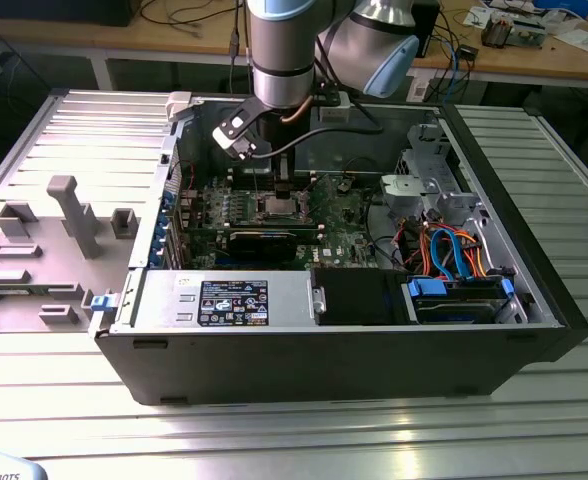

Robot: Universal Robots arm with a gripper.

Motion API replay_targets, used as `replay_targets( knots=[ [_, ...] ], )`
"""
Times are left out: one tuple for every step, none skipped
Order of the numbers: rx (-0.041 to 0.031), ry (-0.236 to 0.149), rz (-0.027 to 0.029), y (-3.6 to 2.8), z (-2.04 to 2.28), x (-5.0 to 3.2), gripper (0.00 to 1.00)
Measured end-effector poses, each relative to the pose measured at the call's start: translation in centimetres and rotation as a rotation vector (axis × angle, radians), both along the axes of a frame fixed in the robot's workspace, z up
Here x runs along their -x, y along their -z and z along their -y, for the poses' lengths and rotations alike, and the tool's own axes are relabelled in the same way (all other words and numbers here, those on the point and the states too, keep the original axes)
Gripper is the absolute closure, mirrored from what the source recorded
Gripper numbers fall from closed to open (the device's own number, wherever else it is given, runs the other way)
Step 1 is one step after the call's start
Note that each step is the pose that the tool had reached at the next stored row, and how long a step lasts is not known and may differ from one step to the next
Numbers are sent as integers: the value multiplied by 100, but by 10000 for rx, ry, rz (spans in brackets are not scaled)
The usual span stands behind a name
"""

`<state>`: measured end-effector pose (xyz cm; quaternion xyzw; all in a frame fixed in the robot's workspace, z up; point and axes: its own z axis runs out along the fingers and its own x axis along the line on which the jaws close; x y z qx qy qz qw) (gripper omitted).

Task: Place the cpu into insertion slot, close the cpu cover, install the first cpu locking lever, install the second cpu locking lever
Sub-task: 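Close the cpu cover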

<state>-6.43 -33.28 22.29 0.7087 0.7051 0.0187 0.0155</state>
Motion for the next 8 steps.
replay_targets(
  knots=[
    [1, 0, 0, -3, 0, 0, 89],
    [0, 0, 0, -7, 0, 0, 89],
    [-1, 0, 1, -9, 0, 0, 89],
    [-2, 0, 1, -13, 0, 0, 89],
    [-1, 0, 1, -16, 0, 0, 89],
    [-1, 0, 0, -19, 0, 0, 89],
    [0, 0, 0, -22, 0, 0, 89],
    [0, 0, 1, -24, 0, 0, 89]
  ],
)
